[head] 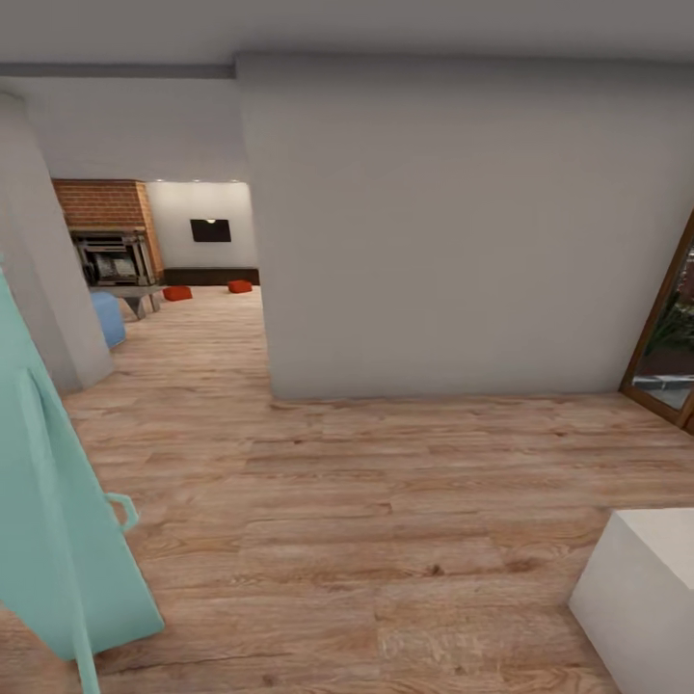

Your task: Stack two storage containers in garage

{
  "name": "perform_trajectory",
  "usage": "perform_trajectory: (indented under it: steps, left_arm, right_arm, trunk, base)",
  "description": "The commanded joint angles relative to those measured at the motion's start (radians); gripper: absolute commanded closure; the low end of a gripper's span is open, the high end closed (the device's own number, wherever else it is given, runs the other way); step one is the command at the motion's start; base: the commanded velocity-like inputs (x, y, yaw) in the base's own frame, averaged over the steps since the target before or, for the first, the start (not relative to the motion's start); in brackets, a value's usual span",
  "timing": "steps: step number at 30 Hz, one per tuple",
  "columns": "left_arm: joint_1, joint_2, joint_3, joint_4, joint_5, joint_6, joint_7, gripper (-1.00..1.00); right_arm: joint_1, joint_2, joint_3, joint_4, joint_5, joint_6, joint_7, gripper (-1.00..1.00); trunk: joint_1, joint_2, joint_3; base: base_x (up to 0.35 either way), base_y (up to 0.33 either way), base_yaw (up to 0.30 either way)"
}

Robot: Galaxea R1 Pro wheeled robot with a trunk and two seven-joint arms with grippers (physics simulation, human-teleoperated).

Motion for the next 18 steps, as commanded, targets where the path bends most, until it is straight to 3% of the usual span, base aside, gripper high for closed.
perform_trajectory:
  steps: [1, 18]
  left_arm:
    - [0.000, 0.000, -0.001, -0.001, -0.010, 0.001, -0.002, -1.00]
    - [0.000, 0.000, -0.001, -0.001, -0.010, 0.001, -0.002, -1.00]
  right_arm:
    - [-0.001, 0.000, 0.000, 0.001, 0.001, -0.003, 0.003, -1.00]
    - [0.000, 0.000, 0.000, 0.001, 0.001, -0.003, 0.003, -1.00]
  trunk:
    - [0.001, -0.001, -0.001]
    - [0.001, -0.001, -0.001]
  base:
    - [0.346, 0.000, 0.000]
    - [0.346, 0.000, 0.000]
